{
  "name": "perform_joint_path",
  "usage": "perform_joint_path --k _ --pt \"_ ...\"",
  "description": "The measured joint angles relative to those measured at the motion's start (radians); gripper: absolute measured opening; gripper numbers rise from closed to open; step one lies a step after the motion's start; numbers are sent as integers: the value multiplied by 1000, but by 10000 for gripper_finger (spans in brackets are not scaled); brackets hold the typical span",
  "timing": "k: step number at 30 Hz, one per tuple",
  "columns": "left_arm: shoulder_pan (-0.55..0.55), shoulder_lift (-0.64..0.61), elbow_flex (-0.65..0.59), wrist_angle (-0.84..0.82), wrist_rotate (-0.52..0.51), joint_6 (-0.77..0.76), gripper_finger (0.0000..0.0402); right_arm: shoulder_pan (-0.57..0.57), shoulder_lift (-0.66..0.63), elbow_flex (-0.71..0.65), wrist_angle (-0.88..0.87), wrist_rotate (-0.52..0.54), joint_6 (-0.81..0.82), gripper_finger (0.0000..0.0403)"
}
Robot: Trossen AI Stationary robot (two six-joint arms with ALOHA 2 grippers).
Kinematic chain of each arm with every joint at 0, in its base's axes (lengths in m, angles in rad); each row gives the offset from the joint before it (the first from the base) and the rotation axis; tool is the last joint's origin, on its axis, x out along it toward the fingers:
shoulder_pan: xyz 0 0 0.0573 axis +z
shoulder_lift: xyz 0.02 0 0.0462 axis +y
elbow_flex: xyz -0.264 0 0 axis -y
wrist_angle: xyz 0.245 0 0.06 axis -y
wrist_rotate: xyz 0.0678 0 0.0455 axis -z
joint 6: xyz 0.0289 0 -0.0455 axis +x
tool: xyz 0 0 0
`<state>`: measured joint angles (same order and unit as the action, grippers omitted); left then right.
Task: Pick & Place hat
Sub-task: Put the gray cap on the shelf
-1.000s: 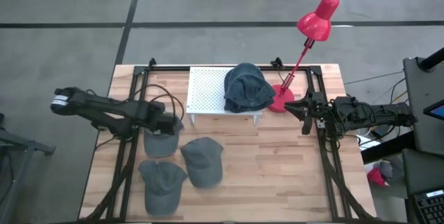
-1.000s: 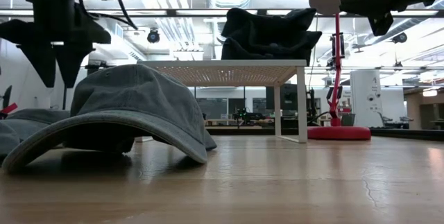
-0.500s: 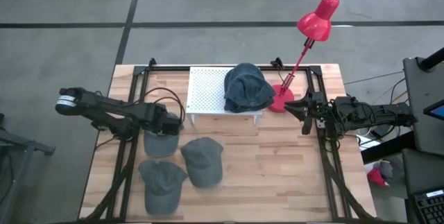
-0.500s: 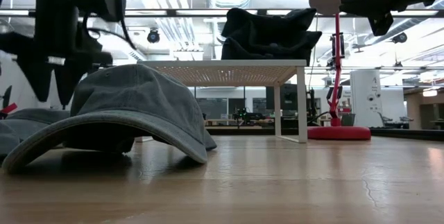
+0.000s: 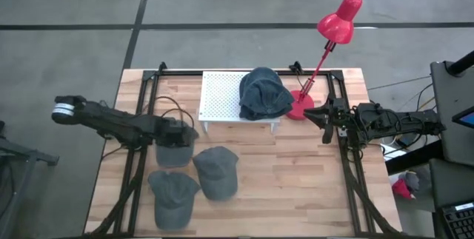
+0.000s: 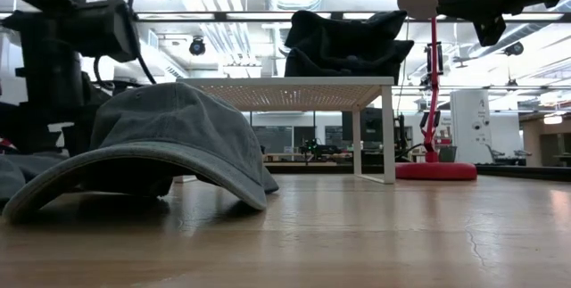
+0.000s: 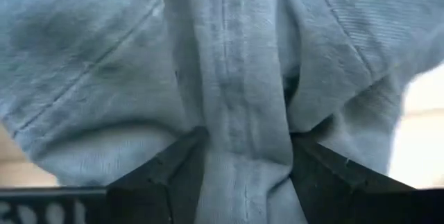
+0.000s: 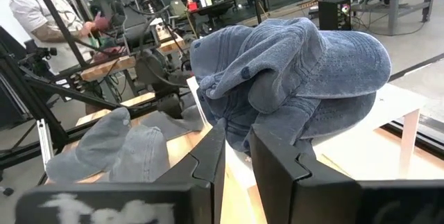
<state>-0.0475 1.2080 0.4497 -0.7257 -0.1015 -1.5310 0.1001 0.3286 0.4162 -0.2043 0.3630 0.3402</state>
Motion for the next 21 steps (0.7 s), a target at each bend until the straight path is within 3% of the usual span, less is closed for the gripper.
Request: perform_joint_path --k 6,18,21 --pt "0 -1 -25 29 -10 -14 180 0 0 0 1 0 0 74" --pt "0 0 -22 34 -57 -22 15 0 -1 0 1 2 0 89" --pt "0 -5 -12 28 -57 -22 11 0 -1 0 1 2 0 86"
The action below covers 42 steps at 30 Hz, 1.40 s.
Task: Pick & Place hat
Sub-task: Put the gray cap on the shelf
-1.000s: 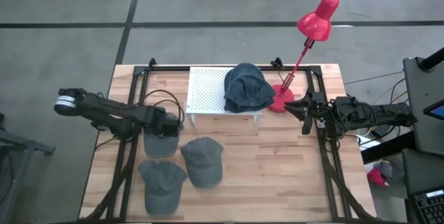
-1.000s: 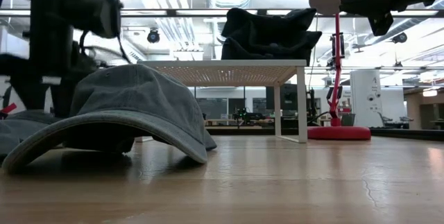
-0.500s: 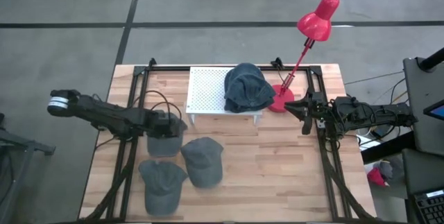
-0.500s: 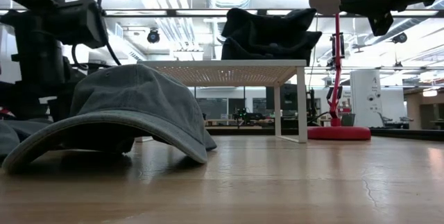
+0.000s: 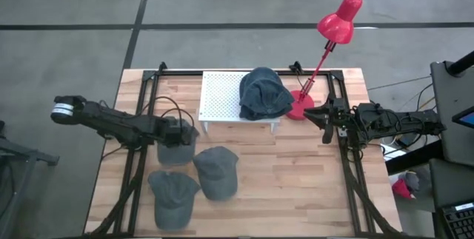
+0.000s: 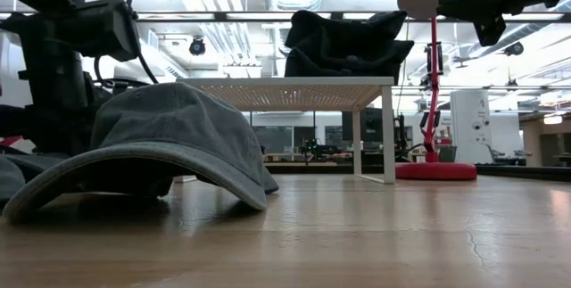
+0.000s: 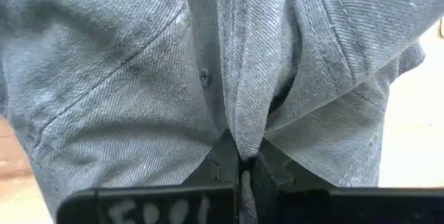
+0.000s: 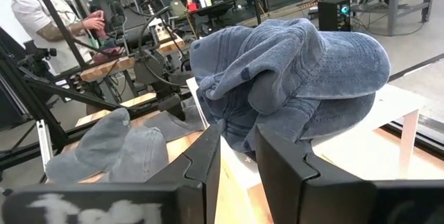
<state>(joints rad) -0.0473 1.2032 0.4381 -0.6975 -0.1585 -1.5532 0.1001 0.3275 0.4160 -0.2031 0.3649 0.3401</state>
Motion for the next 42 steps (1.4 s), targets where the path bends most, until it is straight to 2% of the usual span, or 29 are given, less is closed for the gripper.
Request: perform_joint_path --k 4,7,13,26,36,42 --pt "0 -23 44 -54 -5 5 7 0 0 0 0 0 0 78" --pt "0 -41 91 -161 -34 11 6 0 0 0 0 0 0 72" --pt "0 -67 249 -416 -107 39 3 0 0 0 -1 1 -4 64" --pt "0 -80 582 -735 -257 80 2 0 0 0 -2 2 -3 80" --pt "0 -70 816 -777 -374 158 2 0 0 0 -2 2 0 88" --pt "5 -9 954 -778 -420 234 2 0 0 0 -1 2 0 76"
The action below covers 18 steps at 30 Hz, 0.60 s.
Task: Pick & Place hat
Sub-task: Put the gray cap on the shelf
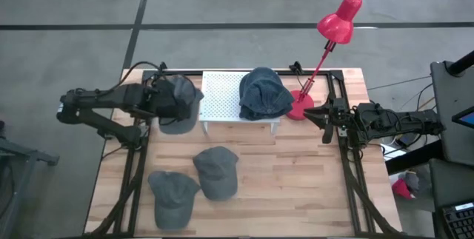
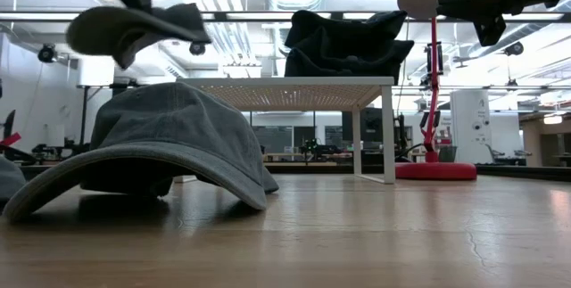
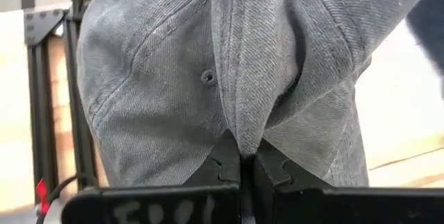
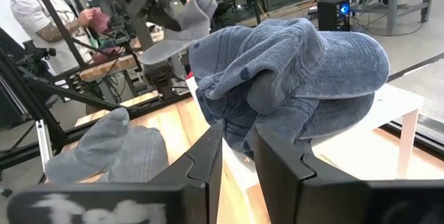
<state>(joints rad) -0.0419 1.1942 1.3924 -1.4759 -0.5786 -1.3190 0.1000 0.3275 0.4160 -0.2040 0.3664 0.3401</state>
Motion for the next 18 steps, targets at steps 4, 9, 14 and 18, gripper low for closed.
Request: perform_joint_path --k 4,9,14,18 --pt "13 76 108 1 -13 75 2 0 0 0 0 0 -3 69" --pt "52 195 240 -2 -21 162 2 0 0 0 0 0 -3 71" --pt "109 302 346 -14 -34 215 5 0 0 0 0 0 -3 80" --pt "159 370 407 -13 -36 260 6 0 0 0 0 0 -3 86"
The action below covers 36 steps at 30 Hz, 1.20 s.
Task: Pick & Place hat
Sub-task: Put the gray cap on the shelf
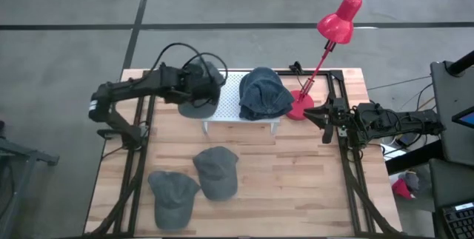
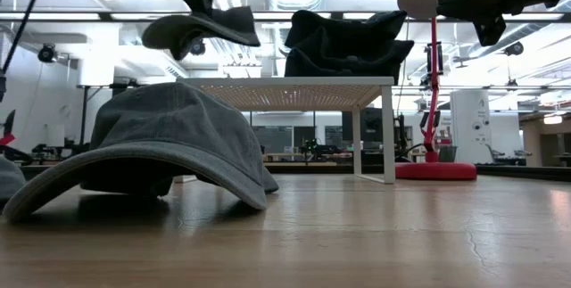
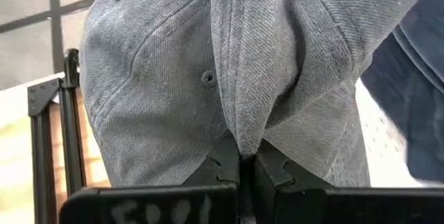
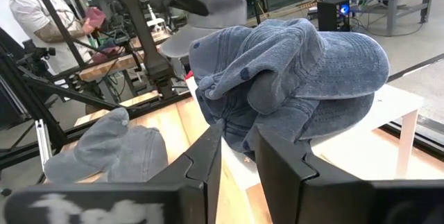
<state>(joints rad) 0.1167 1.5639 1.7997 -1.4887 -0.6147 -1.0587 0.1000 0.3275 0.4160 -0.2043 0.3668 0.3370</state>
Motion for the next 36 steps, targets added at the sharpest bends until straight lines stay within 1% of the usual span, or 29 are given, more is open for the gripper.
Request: perform_joint_path --k 6,10,15,20,24,30,33,36 --pt "65 77 53 46 -7 83 5 0 0 0 0 0 1 88" --pt "91 108 63 84 7 88 6 0 0 0 0 0 0 80" --pt "103 148 64 136 80 30 5 0 0 0 0 0 0 70" --pt "104 202 64 163 117 -43 5 0 0 0 0 0 0 65" --pt "105 244 68 166 149 -74 5 0 1 0 0 1 -7 69" --pt "105 279 83 173 162 -87 5 0 1 0 1 2 -27 80" --pt "105 277 81 181 164 -87 5 0 1 0 2 2 -27 84" --pt "105 267 81 184 165 -87 14 0 1 0 4 2 -27 88"
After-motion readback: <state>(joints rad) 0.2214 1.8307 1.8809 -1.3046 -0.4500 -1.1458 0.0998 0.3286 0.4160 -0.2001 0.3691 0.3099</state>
